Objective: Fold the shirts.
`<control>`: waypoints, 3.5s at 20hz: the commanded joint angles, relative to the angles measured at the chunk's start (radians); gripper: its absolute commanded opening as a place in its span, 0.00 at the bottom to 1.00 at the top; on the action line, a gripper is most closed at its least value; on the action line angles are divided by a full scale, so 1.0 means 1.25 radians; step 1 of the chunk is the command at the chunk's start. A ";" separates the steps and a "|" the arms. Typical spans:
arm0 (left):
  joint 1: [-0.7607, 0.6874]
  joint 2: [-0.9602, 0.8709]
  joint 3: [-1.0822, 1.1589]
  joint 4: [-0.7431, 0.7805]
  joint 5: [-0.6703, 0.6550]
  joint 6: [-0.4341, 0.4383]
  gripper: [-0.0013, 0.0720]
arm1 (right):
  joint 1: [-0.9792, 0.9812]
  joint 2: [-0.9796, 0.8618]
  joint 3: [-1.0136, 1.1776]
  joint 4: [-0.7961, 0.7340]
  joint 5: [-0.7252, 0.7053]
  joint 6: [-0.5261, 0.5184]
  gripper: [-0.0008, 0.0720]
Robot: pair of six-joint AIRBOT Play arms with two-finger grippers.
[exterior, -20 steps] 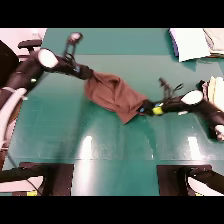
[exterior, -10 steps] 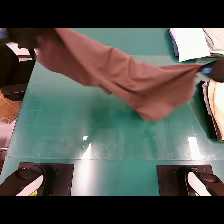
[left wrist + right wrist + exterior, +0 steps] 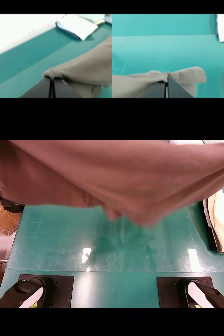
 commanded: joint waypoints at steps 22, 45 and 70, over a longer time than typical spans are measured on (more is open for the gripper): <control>0.001 -0.136 -0.657 -0.060 0.092 -0.003 0.77 | 0.420 -0.103 -0.425 -0.210 -0.047 0.034 0.03; 0.125 -0.476 -0.621 -0.105 0.058 -0.002 0.05 | 0.420 -0.103 -0.419 -0.208 -0.070 0.034 0.03; 0.170 0.005 0.148 -0.025 0.185 -0.018 0.05 | 0.127 -0.040 0.290 -0.189 -0.029 0.014 0.03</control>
